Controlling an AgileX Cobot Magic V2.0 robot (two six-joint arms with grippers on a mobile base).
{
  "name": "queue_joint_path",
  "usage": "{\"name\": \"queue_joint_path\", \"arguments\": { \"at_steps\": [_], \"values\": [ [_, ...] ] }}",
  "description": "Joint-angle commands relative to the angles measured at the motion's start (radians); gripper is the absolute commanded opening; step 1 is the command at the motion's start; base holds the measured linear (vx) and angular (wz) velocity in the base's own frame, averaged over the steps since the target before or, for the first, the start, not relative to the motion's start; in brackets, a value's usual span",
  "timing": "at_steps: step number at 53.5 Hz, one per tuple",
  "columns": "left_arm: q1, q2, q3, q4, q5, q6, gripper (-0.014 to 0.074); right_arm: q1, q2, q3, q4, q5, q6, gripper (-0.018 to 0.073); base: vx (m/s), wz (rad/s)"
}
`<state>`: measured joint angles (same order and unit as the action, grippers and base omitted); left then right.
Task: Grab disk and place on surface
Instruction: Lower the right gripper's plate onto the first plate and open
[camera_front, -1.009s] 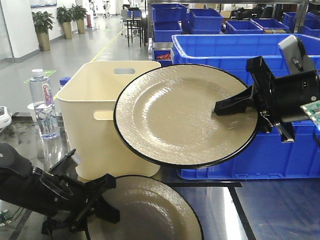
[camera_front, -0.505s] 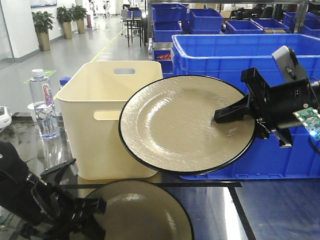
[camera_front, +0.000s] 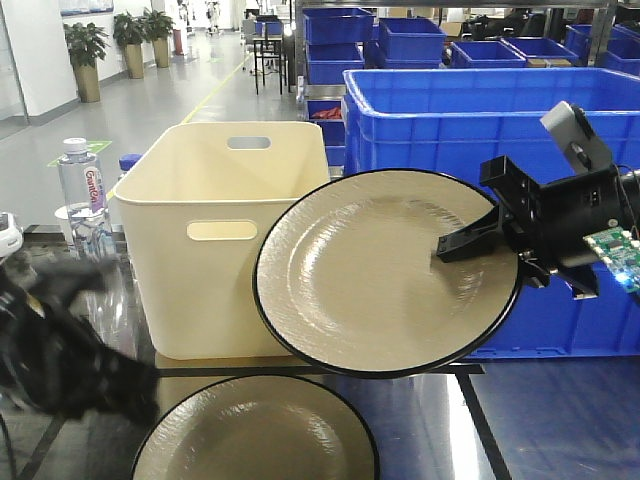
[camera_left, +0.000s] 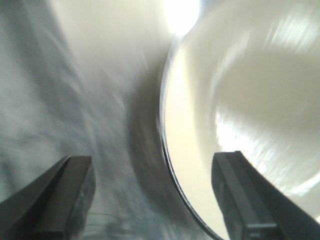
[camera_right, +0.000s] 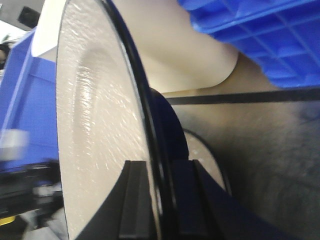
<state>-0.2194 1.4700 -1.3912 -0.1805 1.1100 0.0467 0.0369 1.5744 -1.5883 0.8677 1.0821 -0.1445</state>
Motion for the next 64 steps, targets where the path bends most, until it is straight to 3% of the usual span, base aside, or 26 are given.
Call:
{"name": "queue_joint_path", "arguments": {
  "at_steps": [1, 8, 14, 37, 48, 64],
  "values": [
    [-0.001, -0.107, -0.064, 0.021, -0.072, -0.038, 0.0589, 0.081, -0.037, -0.024, 0.063, -0.127, -0.006, -0.0008, 0.00, 0.00],
    [-0.001, -0.178, -0.061, 0.020, -0.149, -0.038, 0.0589, 0.214, -0.029, 0.065, 0.007, -0.277, -0.006, -0.0008, 0.00, 0.00],
    [-0.001, -0.214, -0.061, 0.020, -0.149, -0.038, 0.0589, 0.279, -0.015, 0.151, 0.013, -0.360, -0.009, -0.0008, 0.00, 0.00],
    [-0.001, -0.227, -0.061, 0.020, -0.149, -0.038, 0.0589, 0.365, 0.105, 0.182, 0.061, -0.333, -0.031, 0.0053, 0.00, 0.00],
    [-0.001, -0.227, -0.061, 0.020, -0.149, -0.038, 0.0589, 0.366, 0.135, 0.182, 0.039, -0.328, -0.085, 0.0186, 0.00, 0.00],
    [-0.001, -0.207, -0.061, 0.019, -0.166, -0.038, 0.0589, 0.349, 0.123, 0.180, -0.088, -0.324, -0.121, 0.0491, 0.00, 0.00]
  ]
}}
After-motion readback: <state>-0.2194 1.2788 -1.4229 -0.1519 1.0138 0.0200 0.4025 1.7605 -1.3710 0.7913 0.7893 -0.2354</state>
